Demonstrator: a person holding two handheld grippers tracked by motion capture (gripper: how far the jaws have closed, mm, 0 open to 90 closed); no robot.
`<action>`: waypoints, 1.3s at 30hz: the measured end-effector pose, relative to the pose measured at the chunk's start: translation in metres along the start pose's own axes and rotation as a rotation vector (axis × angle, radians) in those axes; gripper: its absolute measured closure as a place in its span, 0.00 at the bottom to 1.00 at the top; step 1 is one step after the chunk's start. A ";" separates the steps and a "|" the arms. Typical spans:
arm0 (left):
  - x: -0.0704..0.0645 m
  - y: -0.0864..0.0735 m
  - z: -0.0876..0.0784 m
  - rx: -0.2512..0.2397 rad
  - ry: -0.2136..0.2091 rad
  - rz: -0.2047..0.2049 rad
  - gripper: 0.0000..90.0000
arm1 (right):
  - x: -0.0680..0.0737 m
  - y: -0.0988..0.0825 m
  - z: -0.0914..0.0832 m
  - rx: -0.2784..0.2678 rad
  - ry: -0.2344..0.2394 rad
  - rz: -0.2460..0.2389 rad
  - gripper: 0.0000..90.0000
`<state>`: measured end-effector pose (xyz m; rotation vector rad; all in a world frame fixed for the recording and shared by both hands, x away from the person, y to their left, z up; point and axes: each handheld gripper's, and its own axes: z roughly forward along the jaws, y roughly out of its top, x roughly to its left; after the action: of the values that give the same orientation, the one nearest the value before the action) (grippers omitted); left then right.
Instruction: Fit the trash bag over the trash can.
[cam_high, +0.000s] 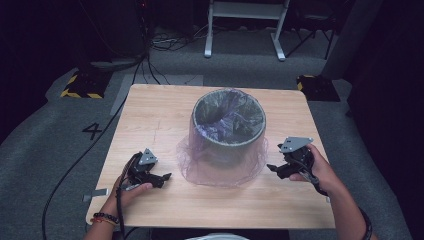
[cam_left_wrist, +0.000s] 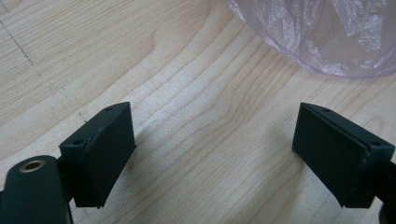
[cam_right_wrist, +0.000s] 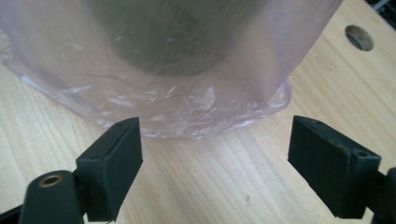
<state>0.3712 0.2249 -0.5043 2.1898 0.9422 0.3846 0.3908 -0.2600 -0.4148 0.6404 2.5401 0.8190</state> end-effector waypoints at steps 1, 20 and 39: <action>0.000 0.000 0.000 0.000 0.000 0.000 0.14 | 0.001 -0.002 0.001 0.001 -0.002 -0.001 0.20; 0.000 0.000 0.000 0.000 0.000 0.000 0.14 | 0.010 -0.043 0.027 0.083 -0.012 0.038 0.20; 0.000 0.000 0.000 0.000 0.000 0.000 0.14 | 0.008 -0.102 0.026 -0.075 0.007 0.281 0.17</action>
<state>0.3713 0.2250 -0.5043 2.1896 0.9425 0.3839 0.3664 -0.3186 -0.4995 0.9851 2.4444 1.0054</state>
